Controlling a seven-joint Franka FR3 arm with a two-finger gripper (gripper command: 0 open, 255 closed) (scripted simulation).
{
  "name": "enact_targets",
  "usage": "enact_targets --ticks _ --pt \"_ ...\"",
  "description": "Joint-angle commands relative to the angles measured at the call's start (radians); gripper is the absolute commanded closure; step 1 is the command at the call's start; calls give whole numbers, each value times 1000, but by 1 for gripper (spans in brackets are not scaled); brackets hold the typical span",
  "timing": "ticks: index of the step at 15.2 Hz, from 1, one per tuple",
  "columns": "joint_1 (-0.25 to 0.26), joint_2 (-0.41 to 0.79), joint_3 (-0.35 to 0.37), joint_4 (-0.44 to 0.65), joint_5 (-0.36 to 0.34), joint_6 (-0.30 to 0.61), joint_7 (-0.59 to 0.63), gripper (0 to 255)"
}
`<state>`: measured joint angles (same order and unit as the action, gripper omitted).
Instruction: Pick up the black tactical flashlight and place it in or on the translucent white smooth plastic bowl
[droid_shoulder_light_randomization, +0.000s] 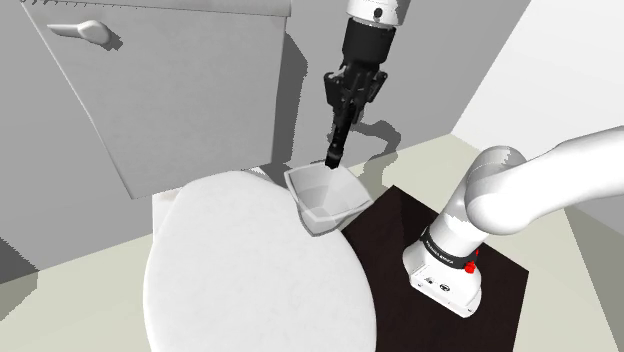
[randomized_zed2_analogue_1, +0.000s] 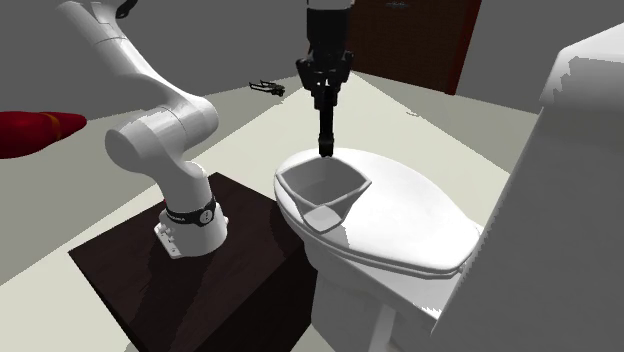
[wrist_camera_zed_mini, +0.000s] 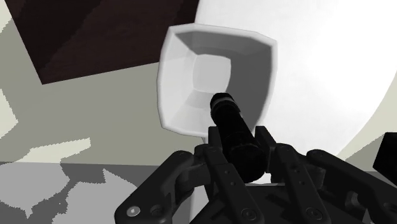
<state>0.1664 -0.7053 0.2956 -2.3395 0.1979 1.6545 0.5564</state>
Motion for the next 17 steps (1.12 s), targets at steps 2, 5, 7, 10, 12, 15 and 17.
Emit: enact_targets --ticks 2,5,7,10,12,15,17 --pt "4 -7 6 -45 7 39 -1 255" --pt "6 -10 13 -87 12 78 -3 255" --pt "8 -11 17 -114 17 104 -4 255" --pt "11 -10 24 -153 23 144 -6 255" --pt "12 -10 27 -170 26 161 -6 255" --pt "12 -10 27 -170 26 161 -6 255" --pt "12 -10 27 -170 26 161 -6 255"
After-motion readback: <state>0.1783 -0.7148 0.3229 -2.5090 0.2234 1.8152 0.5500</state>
